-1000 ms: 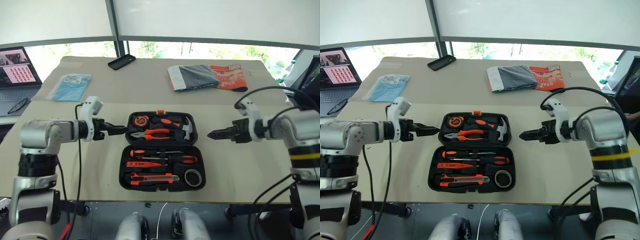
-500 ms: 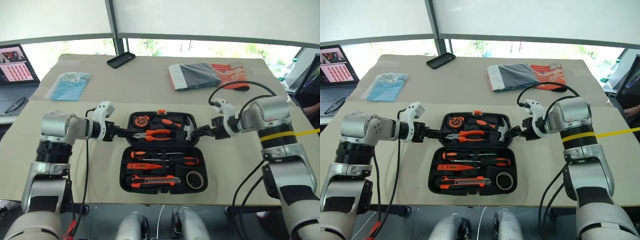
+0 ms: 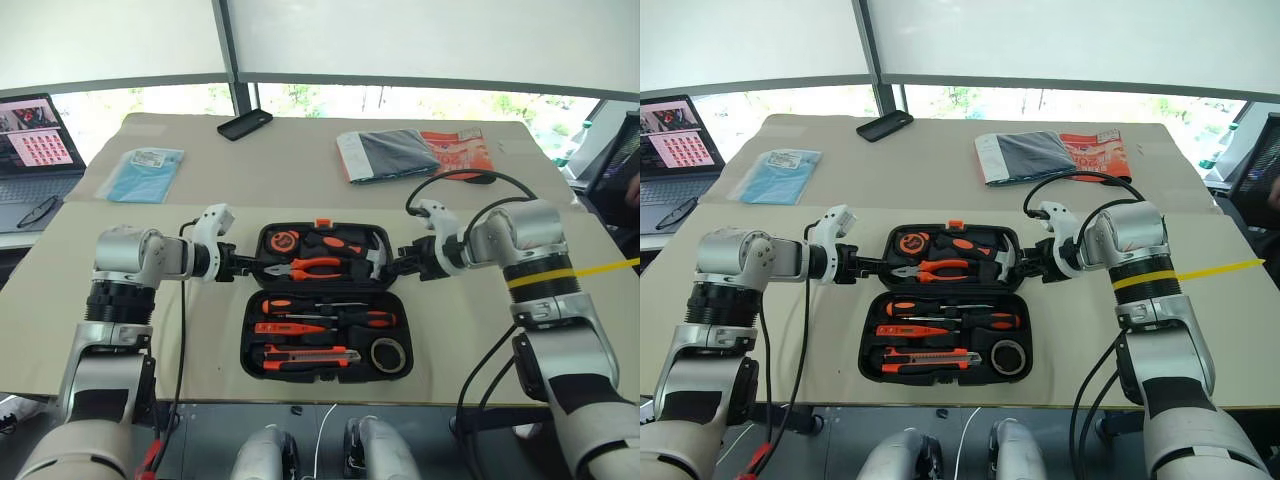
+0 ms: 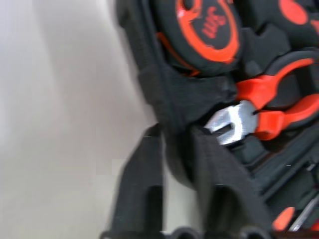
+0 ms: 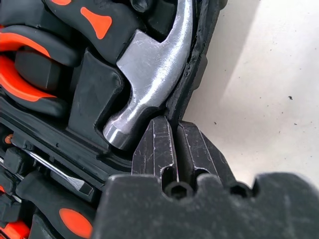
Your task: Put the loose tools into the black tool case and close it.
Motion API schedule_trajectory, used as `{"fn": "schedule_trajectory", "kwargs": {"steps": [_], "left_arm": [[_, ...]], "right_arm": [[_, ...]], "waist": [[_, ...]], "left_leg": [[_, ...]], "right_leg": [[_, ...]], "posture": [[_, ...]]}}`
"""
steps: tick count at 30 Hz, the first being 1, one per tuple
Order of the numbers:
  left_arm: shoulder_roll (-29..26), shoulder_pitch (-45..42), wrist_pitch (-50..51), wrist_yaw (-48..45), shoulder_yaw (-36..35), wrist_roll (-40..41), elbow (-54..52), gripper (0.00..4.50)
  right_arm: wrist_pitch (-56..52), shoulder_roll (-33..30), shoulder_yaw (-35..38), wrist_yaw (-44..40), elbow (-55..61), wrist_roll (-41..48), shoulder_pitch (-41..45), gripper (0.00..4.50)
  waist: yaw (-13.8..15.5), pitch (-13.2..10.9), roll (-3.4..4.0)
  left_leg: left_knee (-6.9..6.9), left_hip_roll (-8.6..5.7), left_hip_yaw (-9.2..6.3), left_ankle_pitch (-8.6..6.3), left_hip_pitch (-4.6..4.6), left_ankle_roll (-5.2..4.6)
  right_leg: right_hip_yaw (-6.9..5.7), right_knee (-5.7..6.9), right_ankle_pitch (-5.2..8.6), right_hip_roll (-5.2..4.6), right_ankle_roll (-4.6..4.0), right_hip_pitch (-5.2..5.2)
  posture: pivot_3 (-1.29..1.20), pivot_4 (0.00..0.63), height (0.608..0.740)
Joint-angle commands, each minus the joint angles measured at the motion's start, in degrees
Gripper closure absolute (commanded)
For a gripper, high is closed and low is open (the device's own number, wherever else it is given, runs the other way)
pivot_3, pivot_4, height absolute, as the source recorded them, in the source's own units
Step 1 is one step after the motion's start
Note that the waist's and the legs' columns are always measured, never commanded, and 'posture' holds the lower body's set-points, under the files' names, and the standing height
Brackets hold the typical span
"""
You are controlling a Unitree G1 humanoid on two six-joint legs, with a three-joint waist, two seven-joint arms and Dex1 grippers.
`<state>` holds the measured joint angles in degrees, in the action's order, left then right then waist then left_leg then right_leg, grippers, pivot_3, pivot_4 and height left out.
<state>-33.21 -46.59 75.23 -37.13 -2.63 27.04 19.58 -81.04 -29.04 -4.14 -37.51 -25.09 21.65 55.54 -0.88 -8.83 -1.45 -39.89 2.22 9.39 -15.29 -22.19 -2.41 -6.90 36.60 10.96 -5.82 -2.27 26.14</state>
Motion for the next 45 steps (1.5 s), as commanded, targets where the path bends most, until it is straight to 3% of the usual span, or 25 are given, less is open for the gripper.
{"fn": "schedule_trajectory", "kwargs": {"steps": [1, 6, 11, 14, 16, 19, 20, 23, 27, 29, 32, 35, 38, 41, 42, 44, 45], "left_arm": [[1.2, 2.3, -8.9, -0.4, -7.8, 2.1, -2.7, 4.46], [1.5, 14.6, -30.6, -7.1, -10.4, 0.8, -12.2, 4.46], [3.8, 24.0, -49.1, -5.5, -12.6, -2.5, -16.0, 4.46], [5.3, 32.4, -66.3, -8.6, -11.7, -6.0, -18.7, 4.46], [6.6, 36.8, -72.6, -7.7, -12.1, -7.2, -19.2, 4.46], [5.9, 42.4, -82.3, -9.2, -11.5, -10.1, -17.1, 4.46], [5.7, 43.9, -85.4, -9.1, -11.7, -10.9, -16.3, 4.49], [3.9, 48.4, -94.3, -11.2, -11.5, -13.1, -14.7, 3.5], [2.0, 51.7, -96.3, -10.9, -13.7, -11.9, -12.5, 1.97], [0.5, 52.3, -96.1, -11.3, -15.5, -10.7, -11.2, 1.42], [-1.3, 51.3, -95.2, -13.2, -16.1, -8.1, -10.4, 1.29], [-1.7, 48.4, -90.4, -13.5, -15.0, -6.3, -9.5, 1.29], [-2.0, 43.8, -79.1, -11.9, -14.1, -2.8, -11.3, 1.29], [-2.8, 41.6, -69.9, -12.1, -13.9, 0.7, -14.3, 1.29], [-3.5, 41.0, -65.7, -12.2, -14.0, 2.4, -15.4, 1.29], [-5.5, 39.2, -53.3, -12.1, -13.9, 8.4, -19.0, 0.79], [-6.7, 37.3, -48.8, -10.8, -13.0, 8.5, -19.6, 0.6]], "right_arm": [[15.0, 0.6, 4.0, -4.5, 7.4, 2.2, -4.0, 4.5], [40.5, -1.6, 3.9, -10.2, 18.7, -1.2, -12.7, 4.5], [67.0, -5.2, 2.1, -8.5, 20.0, -11.3, -23.1, 4.5], [84.1, -6.4, 1.9, -7.7, 18.5, -15.7, -31.3, 4.5], [100.9, -9.4, -0.3, -0.9, 14.5, -26.1, -35.0, 4.5], [115.2, -11.4, -2.3, 7.7, 7.9, -35.4, -37.8, 4.5], [118.9, -11.9, -2.7, 9.8, 6.4, -37.3, -38.4, 4.12], [126.3, -13.8, -3.3, 14.9, 2.7, -41.8, -40.2, 3.16], [131.2, -16.7, -3.1, 17.8, -0.5, -43.9, -42.5, 1.75], [133.2, -19.1, -2.0, 19.0, -1.5, -43.9, -44.0, 1.19], [132.3, -21.4, -0.6, 17.4, -2.3, -39.7, -46.7, 0.11], [129.3, -21.3, 0.5, 14.9, -1.0, -33.9, -48.0, 0.05], [123.2, -20.1, 1.2, 9.6, 3.4, -24.8, -47.9, 0.05], [119.9, -19.5, 1.8, 6.7, 5.7, -21.4, -46.7, 0.05], [115.3, -18.7, 2.0, 4.5, 7.8, -17.8, -46.0, 0.05], [99.3, -17.7, 1.3, -3.0, 15.1, -5.7, -44.3, 0.0], [86.1, -17.5, 1.3, -3.8, 19.3, 1.1, -42.7, 0.0]], "waist": [[-0.3, 0.0, -0.02], [-0.9, -0.4, -0.04], [-0.2, -0.4, -0.02], [0.1, -0.4, -0.03], [0.0, -0.4, -0.01], [0.0, -0.4, -0.02], [0.0, -0.4, -0.02], [-0.1, -0.4, -0.04], [0.0, -0.4, -0.04], [0.6, -0.4, -0.08], [0.9, -0.4, -0.07], [1.5, -0.4, -0.07], [1.5, -0.4, -0.09], [1.3, -0.4, -0.09], [1.1, -0.4, -0.09], [0.6, -0.4, -0.11], [0.4, -0.4, -0.12]], "left_leg": [[0.01, 0.0, 0.01, 0.02, 0.01, 0.04], [0.11, 0.0, 0.01, 0.08, -0.11, 0.24], [0.15, 0.0, 0.08, 0.07, -0.17, 0.26], [0.14, -0.01, 0.09, 0.03, -0.17, 0.16], [0.22, 0.0, 0.09, 0.0, -0.11, 0.11], [0.28, 0.0, 0.13, -0.05, -0.02, 0.07], [0.28, 0.01, 0.15, -0.09, 0.0, 0.1], [0.28, 0.05, 0.25, -0.25, 0.17, 0.23], [0.26, 0.27, 0.28, -0.37, 0.21, 0.04], [0.22, 0.38, 0.2, -0.46, 0.15, -0.11], [0.23, 0.41, 0.14, -0.49, 0.11, -0.15], [0.2, 0.4, 0.15, -0.55, 0.09, -0.3], [0.08, 0.37, 0.21, -0.36, 0.03, -0.84], [0.03, 0.37, 0.22, -0.38, 0.0, -0.94], [0.04, 0.37, 0.22, -0.37, 0.0, -0.94], [0.07, 0.42, 0.21, -0.3, 0.01, -0.81], [0.07, 0.48, 0.18, -0.25, -0.01, -0.73]], "right_leg": [[0.01, 0.04, 0.0, -0.01, 0.0, 0.03], [0.04, 0.19, 0.01, 0.01, 0.0, 0.27], [0.01, 0.09, -0.13, 0.08, -0.26, 0.31], [0.01, -0.04, 0.01, 0.05, -0.02, 0.25], [0.03, -0.26, 0.02, 0.07, -0.02, 0.18], [0.04, -0.48, 0.05, 0.06, 0.03, 0.04], [0.04, -0.51, 0.05, 0.06, 0.04, 0.01], [0.14, -0.44, 0.05, -0.04, 0.06, -0.04], [0.08, -0.39, 0.05, 0.0, 0.06, 0.02], [-0.06, -0.43, 0.06, 0.1, 0.05, 0.01], [-0.08, -0.45, 0.07, 0.14, 0.03, 0.0], [-0.08, -0.54, 0.07, 0.14, 0.04, -0.08], [-0.03, -0.56, 0.03, 0.11, 0.11, -0.13], [0.0, -0.57, -0.03, 0.11, 0.21, -0.12], [0.01, -0.56, -0.04, 0.12, 0.21, -0.1], [0.05, -0.55, -0.03, 0.19, 0.2, -0.09], [0.06, -0.56, -0.03, 0.24, 0.2, -0.07]], "posture": [[0.0, 0.15, 0.74], [0.0, 0.15, 0.74], [0.0, 0.15, 0.74], [0.0, 0.15, 0.74], [0.0, 0.15, 0.74], [0.0, 0.15, 0.74], [0.0, 0.15, 0.74], [0.0, 0.15, 0.74], [0.0, 0.15, 0.74], [0.0, 0.15, 0.74], [0.0, 0.15, 0.74], [0.0, 0.15, 0.74], [0.0, 0.15, 0.74], [0.0, 0.15, 0.74], [0.0, 0.15, 0.74], [0.0, 0.15, 0.74], [0.0, 0.15, 0.74]]}}
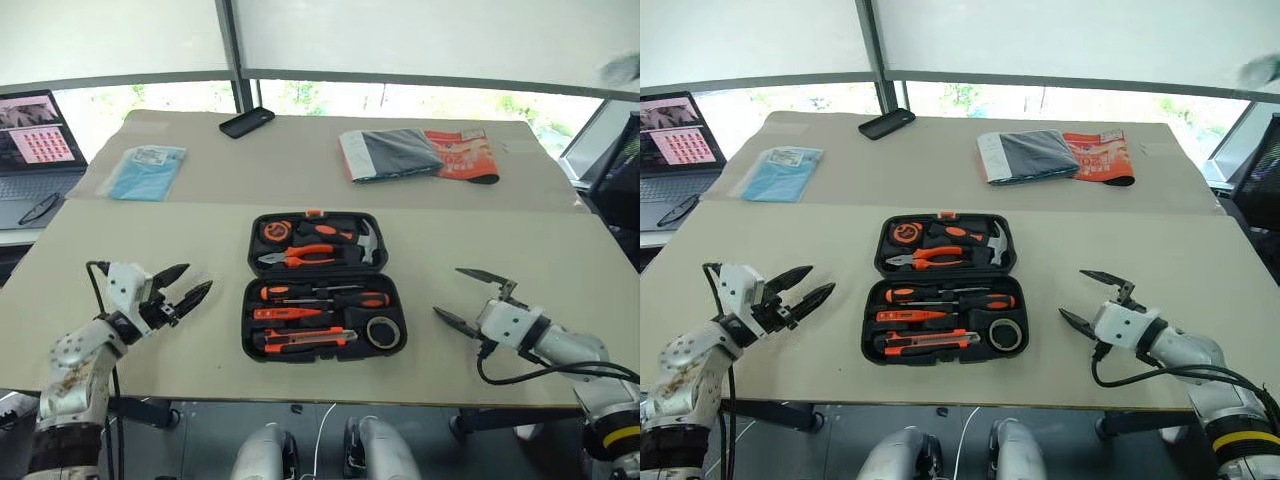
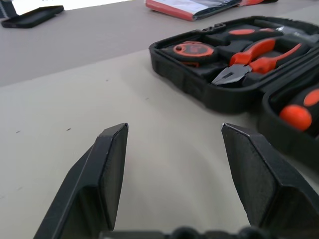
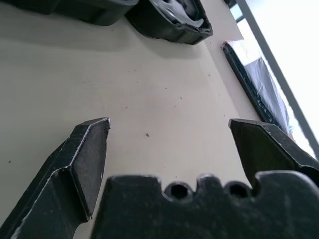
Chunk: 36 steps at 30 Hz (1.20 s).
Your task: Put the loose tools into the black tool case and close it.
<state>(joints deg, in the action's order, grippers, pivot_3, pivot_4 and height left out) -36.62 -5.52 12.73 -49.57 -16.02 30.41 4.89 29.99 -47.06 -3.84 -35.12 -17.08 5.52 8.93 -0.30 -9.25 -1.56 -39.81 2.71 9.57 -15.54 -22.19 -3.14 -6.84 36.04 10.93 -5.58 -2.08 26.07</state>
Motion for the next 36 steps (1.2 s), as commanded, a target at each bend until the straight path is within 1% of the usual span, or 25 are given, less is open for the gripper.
{"fn": "schedule_trajectory", "kwargs": {"steps": [1, 2, 3, 5, 6, 9, 11, 12, 14, 15, 17, 20, 22, 27, 29, 30, 31, 32, 34, 35, 36], "left_arm": [[-4.1, -5.7, 18.2, 2.6, 0.8, 6.4, -5.4, 0.22], [-5.1, -7.6, 22.7, 4.5, 1.5, 6.1, -5.4, 0.02], [-6.0, -9.7, 28.0, 6.6, 2.4, 6.1, -5.1, 0.02], [-6.5, -13.9, 36.0, 9.6, 3.2, 6.7, -4.2, 0.02], [-6.8, -17.1, 40.8, 10.4, 4.7, 6.9, -2.8, 0.02], [-6.0, -25.2, 52.8, 12.8, 6.7, 7.3, 1.7, 0.02], [-5.2, -28.8, 55.9, 12.7, 8.0, 7.0, 3.9, 0.02], [-5.0, -29.9, 56.2, 12.7, 8.9, 6.1, 4.7, 0.02], [-4.1, -31.7, 56.2, 13.4, 9.7, 4.8, 6.3, 0.02], [-3.6, -32.4, 56.4, 13.8, 9.8, 4.4, 7.0, 0.02], [-2.7, -33.5, 56.8, 14.1, 9.7, 4.1, 8.1, 0.02], [-0.2, -36.1, 58.2, 15.3, 8.4, 4.2, 10.8, 0.02], [1.0, -37.4, 58.9, 16.1, 7.6, 4.3, 12.2, 0.02], [2.8, -39.5, 58.6, 17.1, 8.1, 2.3, 15.2, 0.02], [3.1, -40.1, 57.7, 16.7, 9.4, 1.1, 16.5, 0.02], [3.0, -40.7, 58.1, 15.2, 10.9, 1.0, 17.3, 0.0], [3.1, -41.1, 58.4, 14.1, 12.0, 0.7, 18.1, 0.0], [3.2, -41.3, 58.3, 13.5, 12.9, 0.1, 18.5, 0.0], [3.4, -41.7, 57.1, 13.7, 13.5, -1.3, 19.8, 0.54], [3.5, -42.1, 56.5, 14.0, 13.2, -1.9, 20.9, 0.67], [3.5, -42.3, 56.1, 14.0, 13.0, -2.3, 21.7, 1.07]], "right_arm": [[-33.2, 0.5, 0.8, -7.6, 14.5, 21.5, 5.5, 0.0], [-39.9, 0.5, 0.9, -7.0, 16.3, 22.7, 7.3, 0.0], [-47.8, 0.2, 0.8, -5.9, 17.6, 24.2, 9.4, 0.0], [-58.3, 0.2, 0.7, -5.9, 19.4, 26.8, 13.5, 0.0], [-68.4, 0.2, -0.1, -5.5, 18.9, 29.2, 17.9, 0.0], [-90.8, 0.6, -2.9, -5.4, 15.1, 32.4, 28.8, 0.0], [-97.1, 2.0, -4.9, -5.5, 11.2, 31.0, 34.1, 0.0], [-99.6, 3.4, -5.2, -5.2, 8.8, 30.6, 36.7, 0.0], [-105.0, 6.2, -5.5, -4.9, 3.8, 30.1, 41.9, 0.0], [-107.1, 7.4, -5.4, -4.8, 1.8, 30.0, 43.8, 0.0], [-109.1, 10.1, -4.1, -3.3, -2.3, 29.0, 47.1, 0.0], [-107.8, 12.2, -5.8, -3.0, -7.2, 25.9, 50.2, 0.0], [-107.3, 13.1, -6.1, -2.7, -9.7, 24.4, 51.4, 0.0], [-105.7, 15.1, -6.9, -2.7, -15.2, 20.2, 53.8, 0.0], [-104.9, 15.9, -6.9, -2.2, -17.6, 18.6, 54.4, 0.0], [-103.9, 16.4, -6.7, -1.7, -19.2, 17.5, 54.6, 0.52], [-103.3, 16.9, -6.7, -1.5, -20.6, 16.8, 54.8, 0.71], [-102.8, 17.1, -6.7, -1.7, -21.3, 16.1, 54.9, 1.02], [-102.7, 17.4, -6.3, -2.1, -22.3, 15.5, 55.1, 1.8], [-102.6, 17.5, -6.1, -2.2, -22.7, 15.2, 55.2, 2.05], [-102.4, 17.7, -5.9, -2.2, -23.0, 15.0, 55.2, 2.41]], "waist": [[-0.3, -0.1, -0.01], [-0.3, -0.1, 0.0], [-0.3, -0.1, 0.0], [-0.2, -0.1, 0.01], [-0.2, -0.1, 0.01], [-0.2, -0.1, 0.01], [-0.3, -0.1, 0.01], [-0.3, -0.1, 0.0], [-0.4, -0.1, 0.0], [-0.6, -0.1, 0.0], [-0.6, -0.1, 0.0], [-0.4, -0.1, 0.01], [-0.1, -0.1, 0.01], [-0.2, -0.1, 0.01], [-0.4, -0.1, 0.01], [-0.5, -0.1, 0.01], [-0.6, -0.1, 0.01], [-0.5, -0.1, 0.01], [-0.5, -0.1, 0.01], [-0.5, -0.1, 0.01], [-0.5, -0.1, 0.01]], "left_leg": [[0.0, 0.01, -0.04, 0.02, -0.02, 0.03], [0.0, 0.05, -0.1, 0.02, -0.04, 0.01], [-0.01, 0.04, -0.17, 0.04, -0.05, 0.02], [-0.01, 0.05, -0.22, 0.07, -0.01, 0.08], [0.01, 0.04, -0.24, 0.07, -0.01, 0.08], [0.01, -0.01, -0.23, 0.08, -0.18, 0.07], [-0.01, -0.07, -0.21, 0.12, -0.23, 0.12], [0.0, -0.09, -0.2, 0.26, -0.25, 0.37], [0.01, -0.16, -0.14, 0.26, -0.26, 0.37], [0.02, -0.2, -0.13, 0.25, -0.27, 0.35], [0.0, -0.28, -0.06, 0.24, -0.39, 0.33], [-0.02, -0.3, -0.07, 0.23, -0.5, 0.32], [-0.03, -0.37, -0.11, 0.24, -0.58, 0.32], [-0.06, -0.53, -0.14, 0.24, -0.58, 0.31], [-0.06, -0.55, -0.14, 0.24, -0.56, 0.31], [-0.06, -0.56, -0.13, 0.25, -0.53, 0.32], [-0.06, -0.56, -0.12, 0.25, -0.49, 0.33], [-0.06, -0.56, -0.12, 0.27, -0.46, 0.36], [-0.04, -0.56, -0.12, 0.31, -0.38, 0.43], [-0.03, -0.56, -0.12, 0.32, -0.3, 0.45], [-0.03, -0.56, -0.12, 0.33, -0.25, 0.48]], "right_leg": [[-0.01, 0.03, 0.0, 0.03, -0.01, 0.02], [-0.01, 0.06, -0.01, 0.06, -0.01, 0.04], [-0.05, 0.12, -0.01, 0.07, -0.02, 0.06], [-0.09, 0.16, -0.01, 0.11, -0.02, 0.04], [-0.12, 0.14, -0.01, 0.15, -0.02, 0.05], [-0.13, 0.14, -0.02, 0.3, -0.06, 0.19], [-0.16, 0.13, -0.04, 0.33, -0.11, 0.19], [-0.18, 0.07, -0.05, 0.33, -0.12, 0.19], [-0.17, 0.06, -0.05, 0.31, -0.17, 0.19], [-0.14, 0.05, -0.23, 0.28, -0.49, 0.19], [-0.11, 0.03, -0.28, 0.25, -0.56, 0.27], [-0.19, 0.03, -0.29, 0.27, -0.57, 0.32], [-0.26, 0.01, -0.29, 0.24, -0.56, 0.32], [-0.25, 0.04, -0.31, 0.09, -0.51, 0.32], [-0.25, 0.07, -0.31, 0.06, -0.51, 0.32], [-0.23, 0.1, -0.31, 0.06, -0.51, 0.31], [-0.22, 0.14, -0.31, 0.06, -0.5, 0.3], [-0.22, 0.16, -0.31, 0.05, -0.5, 0.28], [-0.22, 0.21, -0.22, 0.05, -0.35, 0.24], [-0.21, 0.26, -0.19, 0.03, -0.3, 0.2], [-0.2, 0.3, -0.19, 0.01, -0.3, 0.17]], "posture": [[0.0, 0.15, 0.74], [0.0, 0.15, 0.74], [0.0, 0.15, 0.74], [0.0, 0.15, 0.74], [0.0, 0.15, 0.74], [0.0, 0.15, 0.74], [0.0, 0.15, 0.74], [0.0, 0.15, 0.74], [0.0, 0.15, 0.74], [0.0, 0.15, 0.74], [0.0, 0.15, 0.74], [0.0, 0.15, 0.74], [0.0, 0.15, 0.74], [0.0, 0.15, 0.74], [0.0, 0.15, 0.74], [0.0, 0.15, 0.74], [0.0, 0.15, 0.74], [0.0, 0.15, 0.74], [0.0, 0.15, 0.74], [0.0, 0.15, 0.74], [0.0, 0.15, 0.74]]}}
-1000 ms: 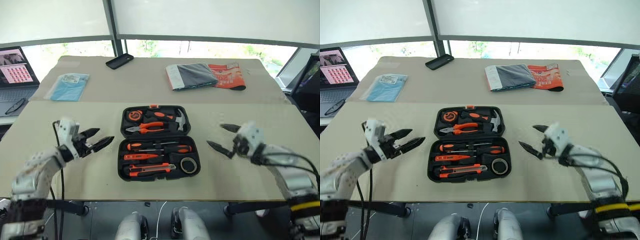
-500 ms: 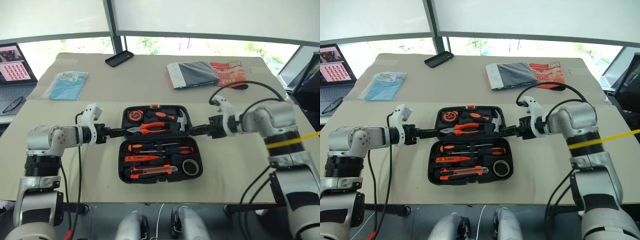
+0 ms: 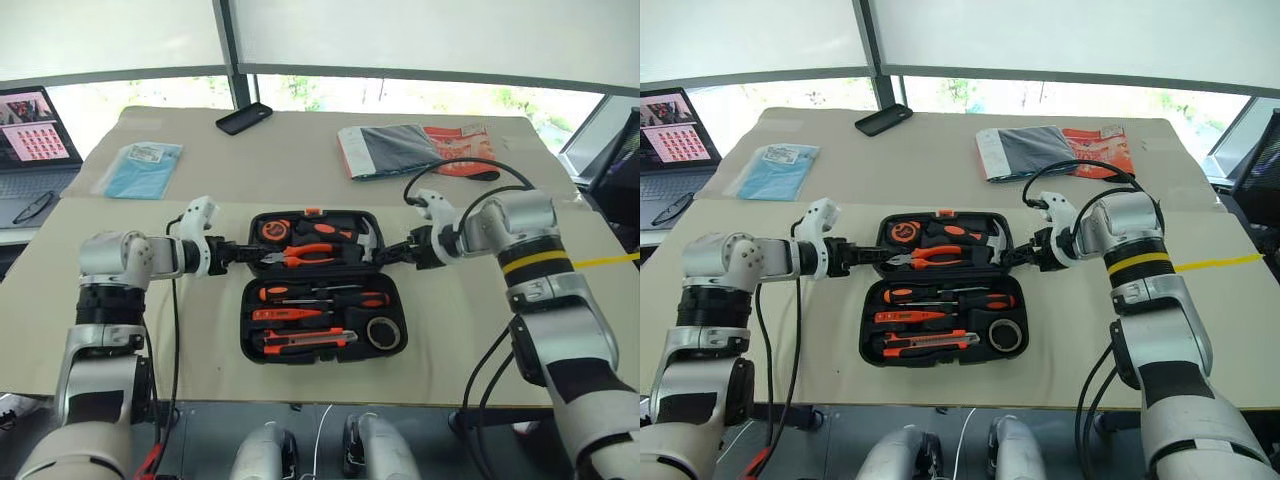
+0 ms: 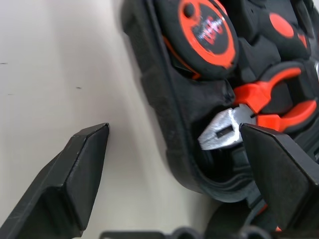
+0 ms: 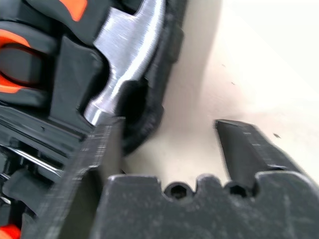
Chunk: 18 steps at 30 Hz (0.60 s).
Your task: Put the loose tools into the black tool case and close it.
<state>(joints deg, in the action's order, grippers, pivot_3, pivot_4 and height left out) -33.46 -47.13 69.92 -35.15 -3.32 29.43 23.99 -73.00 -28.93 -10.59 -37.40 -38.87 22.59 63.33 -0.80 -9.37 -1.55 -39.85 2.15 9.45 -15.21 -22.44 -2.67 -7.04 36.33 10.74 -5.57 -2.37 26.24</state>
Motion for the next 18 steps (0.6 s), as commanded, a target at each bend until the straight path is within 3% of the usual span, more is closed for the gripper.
{"fn": "schedule_trajectory", "kwargs": {"steps": [1, 6, 9, 15, 18], "left_arm": [[0.3, -0.8, -1.2, -0.6, 0.2, -1.5, 3.1, 1.42], [0.6, -0.5, -1.2, -1.1, -0.5, -1.6, 4.0, 3.27], [1.8, 0.2, -3.5, 0.0, -2.8, -1.4, 4.1, 4.46], [3.7, 6.6, -10.2, -3.6, -9.6, 2.9, -4.2, 4.49], [3.4, 13.2, -19.3, -6.6, -10.4, 1.9, -11.7, 4.49]], "right_arm": [[0.6, -0.3, 1.2, 0.3, -1.7, -2.2, 0.9, 2.75], [1.8, 1.5, 3.5, 1.5, -4.5, -3.0, 0.8, 4.48], [6.9, 3.1, 6.9, 1.4, -4.4, -2.1, -0.7, 4.5], [28.8, 2.7, 10.0, -7.0, 9.1, -1.7, -11.0, 4.5], [36.0, 2.0, 12.1, -7.5, 17.5, -1.6, -17.1, 4.5]], "waist": [[0.0, 0.0, 0.0], [0.0, 0.0, 0.0], [-0.2, 0.0, 0.02], [-0.5, 0.0, 0.01], [-0.6, 0.0, 0.02]], "left_leg": [[0.0, 0.0, 0.0, 0.01, 0.01, 0.02], [-0.02, -0.15, 0.01, 0.03, 0.13, 0.01], [-0.01, -0.19, 0.0, 0.05, 0.21, 0.03], [0.1, -0.19, 0.0, 0.05, 0.42, 0.55], [0.15, -0.19, 0.01, 0.05, 0.3, 0.59]], "right_leg": [[0.0, 0.03, 0.0, -0.01, 0.0, -0.01], [0.05, 0.34, -0.01, -0.45, -0.02, -0.02], [0.06, 0.4, 0.07, -0.64, 0.12, -0.06], [0.13, 0.47, 0.13, -0.69, 0.23, -0.17], [0.14, 0.51, 0.13, -0.68, 0.23, 0.0]], "posture": [[0.0, 0.15, 0.74], [0.0, 0.15, 0.74], [0.0, 0.15, 0.74], [0.0, 0.15, 0.74], [0.0, 0.15, 0.74]]}}
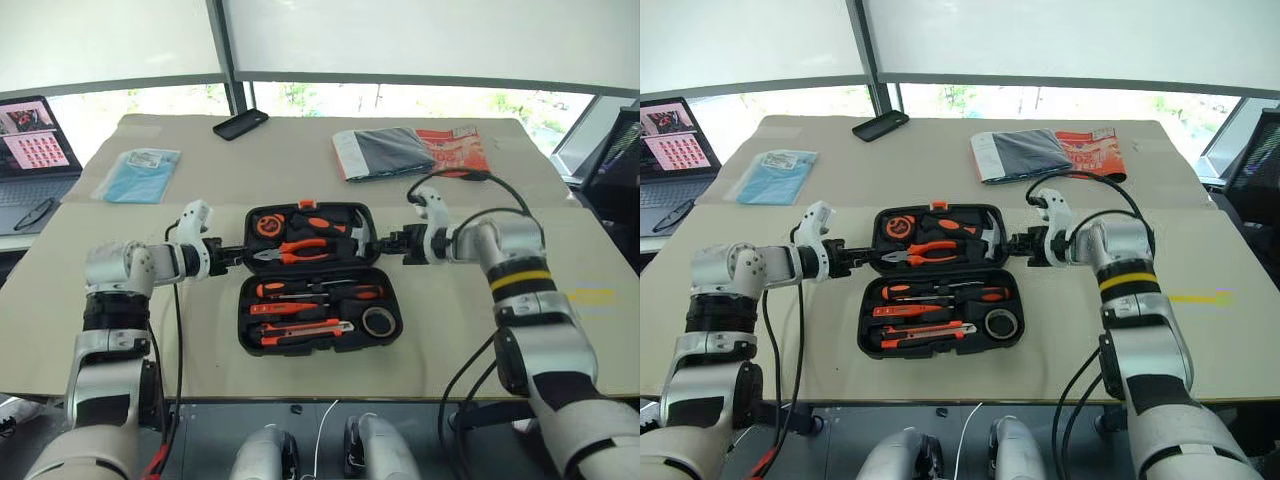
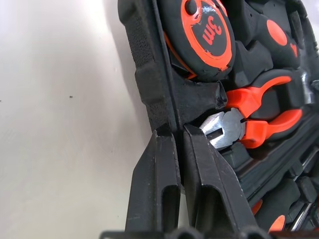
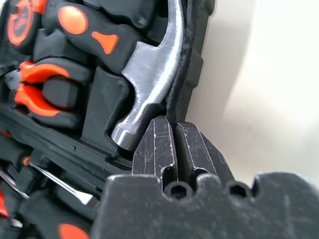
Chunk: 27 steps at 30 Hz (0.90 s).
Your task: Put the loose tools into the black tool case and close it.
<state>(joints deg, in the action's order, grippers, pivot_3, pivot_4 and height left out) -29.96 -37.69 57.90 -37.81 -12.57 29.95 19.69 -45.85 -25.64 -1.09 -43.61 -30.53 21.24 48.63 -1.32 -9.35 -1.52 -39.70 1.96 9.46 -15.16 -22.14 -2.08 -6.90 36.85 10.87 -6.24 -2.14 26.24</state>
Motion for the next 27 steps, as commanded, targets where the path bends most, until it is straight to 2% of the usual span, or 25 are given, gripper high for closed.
{"fn": "schedule_trajectory", "kwargs": {"steps": [1, 4, 10, 12, 17, 19, 21, 22, 25, 27], "left_arm": [[0.2, 6.2, -11.2, -4.7, -1.8, 1.1, -9.9, 4.49], [0.6, 13.4, -22.9, -8.1, -2.4, -0.2, -16.5, 4.49], [0.8, 24.1, -45.4, -12.8, -3.5, -4.0, -21.9, 4.49], [0.2, 28.3, -57.3, -17.3, -3.4, -6.0, -22.5, 4.49], [-2.2, 35.4, -73.0, -24.8, -1.7, -8.8, -19.6, 4.49], [-3.3, 37.8, -84.6, -28.2, -1.0, -11.3, -16.5, 4.49], [-5.3, 41.3, -90.6, -30.6, -0.2, -13.3, -13.0, 3.71], [-5.8, 42.2, -92.8, -30.3, -0.5, -13.9, -11.4, 3.56], [-7.5, 43.5, -98.4, -29.5, -1.2, -14.4, -7.2, 2.25], [-9.1, 43.5, -96.0, -28.2, -2.0, -14.3, -4.1, 1.56]], "right_arm": [[12.1, -1.6, 2.6, -0.7, 11.5, -1.3, -4.5, 4.5], [27.6, -4.0, 0.7, -2.4, 18.1, -6.4, -11.8, 4.5], [64.4, -8.9, -1.8, -4.8, 18.8, -17.0, -24.0, 4.5], [72.2, -9.6, -1.2, -0.6, 15.7, -20.7, -26.9, 4.5], [91.1, -13.3, -2.1, 7.4, 6.7, -31.4, -30.4, 4.5], [99.2, -15.2, -2.7, 12.7, 3.3, -38.0, -30.9, 4.5], [104.4, -16.5, -2.9, 18.3, 0.7, -43.1, -32.3, 4.5], [104.9, -17.0, -4.0, 17.7, -0.4, -42.5, -33.1, 4.14], [105.0, -18.5, -5.3, 18.4, -2.5, -42.3, -35.0, 3.08], [103.0, -19.6, -3.2, 20.6, -3.0, -41.2, -36.6, 2.43]], "waist": [[-0.2, 0.0, 0.0], [0.0, 0.0, 0.02], [0.4, -0.1, 0.02], [0.3, -0.1, 0.01], [0.7, -0.1, 0.01], [0.8, -0.1, 0.0], [0.8, 0.0, 0.0], [0.8, 0.0, 0.05], [1.3, 0.0, 0.14], [1.3, 0.1, 0.07]], "left_leg": [[0.02, 0.0, 0.0, 0.0, -0.07, 0.0], [0.05, 0.0, 0.0, 0.01, -0.16, -0.01], [0.17, -0.02, 0.02, -0.08, -0.27, -0.16], [0.24, -0.02, 0.05, -0.07, -0.26, -0.17], [0.28, 0.01, 0.07, -0.09, -0.17, -0.2], [0.28, 0.01, 0.06, -0.12, -0.11, -0.2], [0.28, 0.03, 0.05, -0.13, -0.06, -0.21], [0.28, 0.03, 0.05, -0.15, -0.04, -0.25], [0.35, 0.02, 0.06, -0.3, -0.04, -0.53], [0.33, 0.03, 0.12, -0.06, -0.08, -0.97]], "right_leg": [[-0.01, 0.01, -0.01, 0.0, -0.02, 0.06], [-0.05, -0.1, -0.2, 0.04, -0.38, 0.12], [-0.1, -0.59, 0.01, 0.11, -0.01, 0.1], [-0.1, -0.73, 0.01, 0.12, 0.0, 0.08], [-0.11, -0.76, 0.03, 0.09, 0.0, 0.01], [-0.12, -0.76, 0.03, 0.02, 0.02, -0.03], [-0.11, -0.77, 0.04, 0.01, 0.02, -0.07], [-0.1, -0.77, 0.05, 0.01, 0.01, -0.08], [-0.07, -0.81, 0.08, -0.09, 0.04, -0.08], [-0.06, -0.84, 0.07, -0.09, 0.07, -0.07]], "posture": [[0.0, 0.15, 0.74], [0.0, 0.15, 0.74], [0.0, 0.15, 0.74], [0.0, 0.15, 0.74], [0.0, 0.15, 0.74], [0.0, 0.15, 0.74], [0.0, 0.15, 0.74], [0.0, 0.15, 0.74], [0.0, 0.15, 0.74], [0.0, 0.15, 0.74]]}}
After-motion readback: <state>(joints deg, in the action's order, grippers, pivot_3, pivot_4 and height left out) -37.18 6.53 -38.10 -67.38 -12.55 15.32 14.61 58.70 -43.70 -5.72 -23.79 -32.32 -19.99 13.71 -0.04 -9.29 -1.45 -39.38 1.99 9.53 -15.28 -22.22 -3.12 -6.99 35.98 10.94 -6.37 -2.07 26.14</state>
